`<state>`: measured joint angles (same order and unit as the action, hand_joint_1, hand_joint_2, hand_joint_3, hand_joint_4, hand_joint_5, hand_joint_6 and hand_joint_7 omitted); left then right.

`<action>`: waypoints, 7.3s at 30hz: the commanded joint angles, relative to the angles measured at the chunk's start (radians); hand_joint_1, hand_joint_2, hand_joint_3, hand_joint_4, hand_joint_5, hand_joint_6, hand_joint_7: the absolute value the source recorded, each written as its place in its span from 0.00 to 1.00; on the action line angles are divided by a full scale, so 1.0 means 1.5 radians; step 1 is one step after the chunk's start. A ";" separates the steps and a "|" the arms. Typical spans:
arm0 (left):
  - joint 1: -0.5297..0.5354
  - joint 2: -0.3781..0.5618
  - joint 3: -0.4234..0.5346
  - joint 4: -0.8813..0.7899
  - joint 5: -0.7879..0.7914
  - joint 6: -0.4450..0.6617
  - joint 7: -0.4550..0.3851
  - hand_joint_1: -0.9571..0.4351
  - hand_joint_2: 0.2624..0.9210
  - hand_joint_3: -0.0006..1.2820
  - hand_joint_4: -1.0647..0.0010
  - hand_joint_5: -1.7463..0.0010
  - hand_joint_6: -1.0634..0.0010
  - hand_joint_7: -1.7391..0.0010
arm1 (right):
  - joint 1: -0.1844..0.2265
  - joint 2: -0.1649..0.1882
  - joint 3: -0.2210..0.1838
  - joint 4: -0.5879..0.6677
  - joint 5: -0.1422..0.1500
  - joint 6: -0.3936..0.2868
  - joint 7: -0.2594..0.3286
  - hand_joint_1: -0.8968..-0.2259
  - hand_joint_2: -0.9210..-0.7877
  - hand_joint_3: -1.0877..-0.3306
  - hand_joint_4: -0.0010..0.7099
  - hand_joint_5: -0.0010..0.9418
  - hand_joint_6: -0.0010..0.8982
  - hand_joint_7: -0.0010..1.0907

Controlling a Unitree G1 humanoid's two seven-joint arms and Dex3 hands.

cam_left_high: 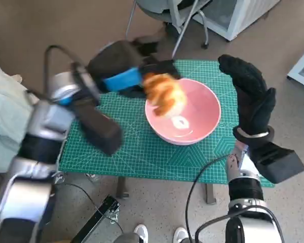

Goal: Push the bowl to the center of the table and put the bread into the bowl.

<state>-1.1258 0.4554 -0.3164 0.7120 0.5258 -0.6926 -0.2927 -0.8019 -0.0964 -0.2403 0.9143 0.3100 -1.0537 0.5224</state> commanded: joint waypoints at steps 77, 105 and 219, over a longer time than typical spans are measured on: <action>0.206 0.210 0.077 0.149 -0.102 0.108 -0.165 0.62 0.82 0.00 0.76 1.00 0.60 0.99 | 0.010 -0.020 0.007 -0.005 0.018 0.001 0.018 0.48 0.00 0.49 0.44 0.00 0.00 0.75; 0.127 0.081 -0.108 0.344 0.099 0.172 0.020 0.61 0.93 0.02 0.63 0.98 0.51 0.97 | 0.027 -0.034 0.005 -0.026 0.002 -0.014 0.011 0.43 0.00 0.49 0.44 0.00 0.00 0.75; 0.284 -0.235 0.309 -0.182 -0.581 0.081 -0.086 0.39 1.00 0.15 0.67 1.00 0.76 0.74 | -0.004 -0.050 0.053 -0.193 -0.104 0.091 -0.133 0.52 0.00 0.45 0.44 0.01 0.02 0.70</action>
<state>-0.7082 0.1049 0.1421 0.4606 -0.3626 -0.5497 -0.4274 -0.8087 -0.1597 -0.1733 0.6303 0.1621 -0.9400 0.3268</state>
